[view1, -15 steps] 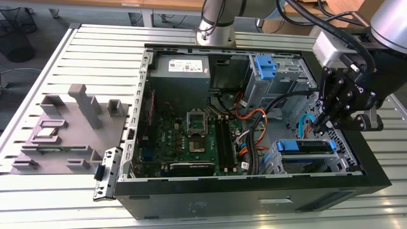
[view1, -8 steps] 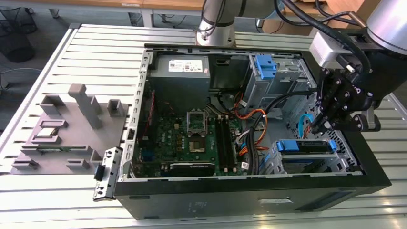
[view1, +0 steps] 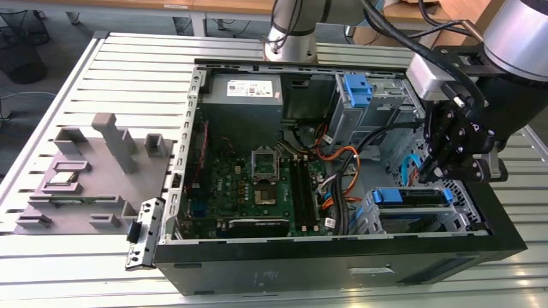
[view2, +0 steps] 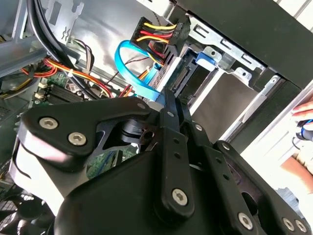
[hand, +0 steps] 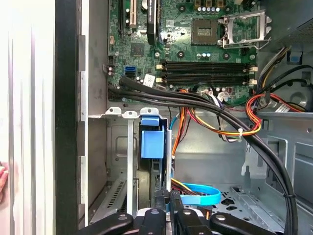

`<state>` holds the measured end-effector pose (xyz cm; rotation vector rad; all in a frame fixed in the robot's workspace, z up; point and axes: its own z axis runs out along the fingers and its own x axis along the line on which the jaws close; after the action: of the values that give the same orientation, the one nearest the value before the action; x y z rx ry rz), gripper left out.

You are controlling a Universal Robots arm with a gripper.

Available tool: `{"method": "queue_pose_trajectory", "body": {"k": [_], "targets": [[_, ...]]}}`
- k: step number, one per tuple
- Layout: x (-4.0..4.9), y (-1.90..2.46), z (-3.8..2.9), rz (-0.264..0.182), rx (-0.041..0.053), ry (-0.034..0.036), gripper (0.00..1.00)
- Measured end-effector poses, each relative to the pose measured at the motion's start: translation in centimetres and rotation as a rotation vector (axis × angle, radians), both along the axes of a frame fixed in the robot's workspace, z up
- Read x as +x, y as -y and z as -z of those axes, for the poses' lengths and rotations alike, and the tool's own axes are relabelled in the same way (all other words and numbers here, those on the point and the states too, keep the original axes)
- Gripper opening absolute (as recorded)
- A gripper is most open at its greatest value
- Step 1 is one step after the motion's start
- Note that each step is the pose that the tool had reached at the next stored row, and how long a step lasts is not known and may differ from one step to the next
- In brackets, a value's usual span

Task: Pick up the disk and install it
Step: 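Insert the first disk wire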

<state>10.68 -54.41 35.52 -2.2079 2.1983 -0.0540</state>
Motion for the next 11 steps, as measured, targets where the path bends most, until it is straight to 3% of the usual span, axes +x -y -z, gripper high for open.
{"method": "queue_pose_trajectory", "body": {"k": [11], "targets": [[-0.77, 0.51, 0.53, -0.005, 0.004, 0.061, 0.16]]}}
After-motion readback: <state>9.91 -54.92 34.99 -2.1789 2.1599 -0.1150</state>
